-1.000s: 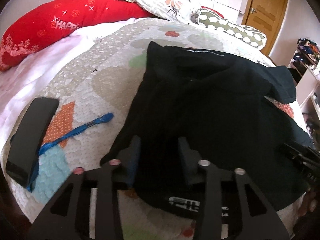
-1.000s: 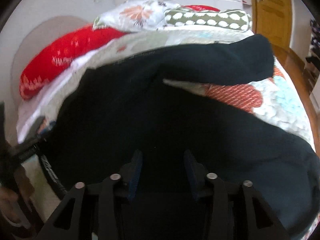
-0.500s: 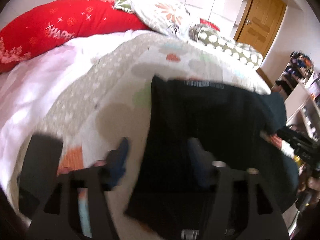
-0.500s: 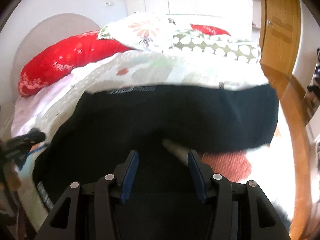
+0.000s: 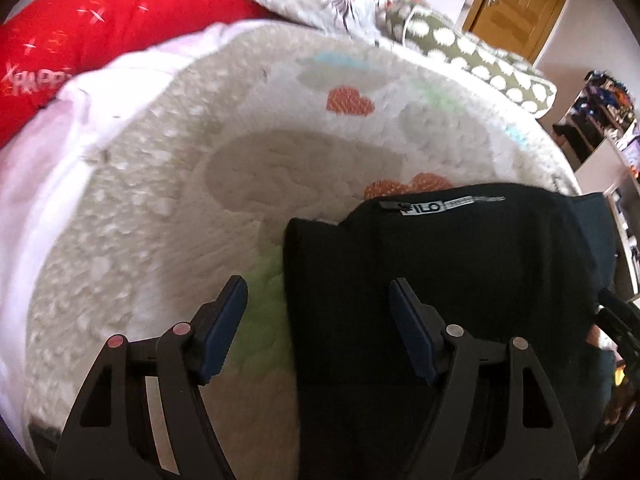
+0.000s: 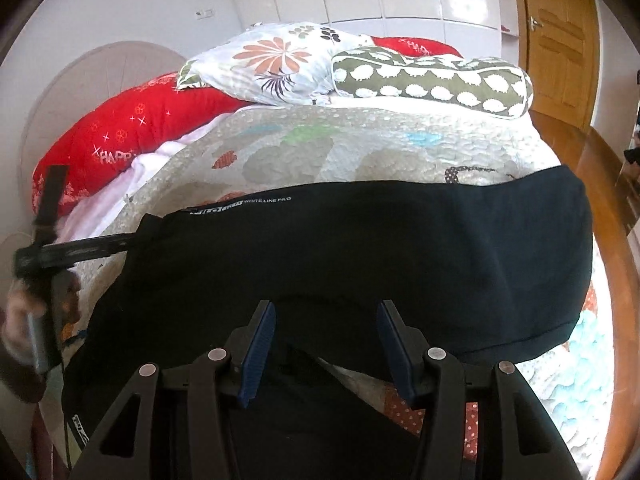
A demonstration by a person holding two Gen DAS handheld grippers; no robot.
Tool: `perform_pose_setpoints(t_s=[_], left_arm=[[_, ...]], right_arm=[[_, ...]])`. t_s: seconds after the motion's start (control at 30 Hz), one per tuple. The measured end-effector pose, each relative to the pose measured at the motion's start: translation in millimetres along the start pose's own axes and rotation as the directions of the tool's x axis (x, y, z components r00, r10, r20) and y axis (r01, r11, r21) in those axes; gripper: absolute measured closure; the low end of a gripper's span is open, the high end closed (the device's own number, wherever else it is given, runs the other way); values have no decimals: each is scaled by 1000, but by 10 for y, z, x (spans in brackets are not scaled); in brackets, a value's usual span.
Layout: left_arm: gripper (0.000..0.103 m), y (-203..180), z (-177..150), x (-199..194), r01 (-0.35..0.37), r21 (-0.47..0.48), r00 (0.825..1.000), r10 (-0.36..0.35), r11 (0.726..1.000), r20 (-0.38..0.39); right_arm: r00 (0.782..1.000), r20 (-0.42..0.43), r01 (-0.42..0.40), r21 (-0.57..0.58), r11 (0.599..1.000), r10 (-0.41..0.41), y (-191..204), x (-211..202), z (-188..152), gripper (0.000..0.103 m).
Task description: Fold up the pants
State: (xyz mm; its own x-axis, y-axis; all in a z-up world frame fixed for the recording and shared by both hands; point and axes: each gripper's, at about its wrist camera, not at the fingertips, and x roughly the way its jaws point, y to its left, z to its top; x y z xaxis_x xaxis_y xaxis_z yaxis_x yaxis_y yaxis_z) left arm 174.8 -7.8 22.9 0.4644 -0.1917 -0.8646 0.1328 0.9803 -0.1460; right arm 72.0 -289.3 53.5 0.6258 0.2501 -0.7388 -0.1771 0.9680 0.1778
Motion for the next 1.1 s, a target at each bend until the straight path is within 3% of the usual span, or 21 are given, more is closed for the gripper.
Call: perform_pose_setpoints(t_s=[0.07,0.1,0.13,0.23,0.3,0.4,0.53,0.6,0.67,0.77,0.83,0.93,1.03,1.1], left_arm=[[30,-72,49,61,-10,29,1000,10,1000,9],[35,-124,73,73,-21,49,1000,20,999,14],[60,-168,99,81,-29,63,1000,28,998,11],[87,-256,144,-7,-25,76,999,23,997,26],[89,-372,74,-269,3,118,995,-14,993,95],[90,-603,-180,-849,51,229,968,-105,972,230],[90,-915,-877,-1548,74,443,906,-246,893,345],[89,-1039,-1303,-1707,75,520,894,-288,851,342],[90,-1109,-1708,-1746,74,565,894,-306,822,327],[89,-1151,-2114,-1623,63,603,918,-284,795,278],[89,-1140,-2269,-1512,34,618,934,-245,785,261],[90,-1013,-2285,-1415,87,562,944,-249,822,218],[90,-922,-2245,-1378,90,515,944,-238,852,229],[90,-892,-2244,-1394,83,506,942,-233,859,240]], right_arm=[[1000,4,2,6,1000,-2,-53,16,-1,52],[1000,7,5,13,1000,-5,-88,25,1,52],[1000,6,7,18,1000,-7,-117,32,-1,52],[1000,-5,24,46,999,-24,-225,60,-1,52],[1000,-7,18,66,998,-18,-283,37,1,52],[1000,11,13,76,997,-14,-313,-73,39,52],[998,54,-15,102,995,9,-330,-306,76,52],[996,82,-51,136,989,40,-368,-455,63,52],[992,108,-86,181,980,67,-431,-611,11,51],[984,137,-147,271,951,113,-584,-792,-141,40],[985,123,-155,304,940,123,-641,-836,-233,39],[987,106,-151,338,929,122,-699,-847,-363,38],[986,86,-164,373,913,142,-737,-731,-416,37],[994,39,-106,394,913,99,-767,-620,-457,37]])
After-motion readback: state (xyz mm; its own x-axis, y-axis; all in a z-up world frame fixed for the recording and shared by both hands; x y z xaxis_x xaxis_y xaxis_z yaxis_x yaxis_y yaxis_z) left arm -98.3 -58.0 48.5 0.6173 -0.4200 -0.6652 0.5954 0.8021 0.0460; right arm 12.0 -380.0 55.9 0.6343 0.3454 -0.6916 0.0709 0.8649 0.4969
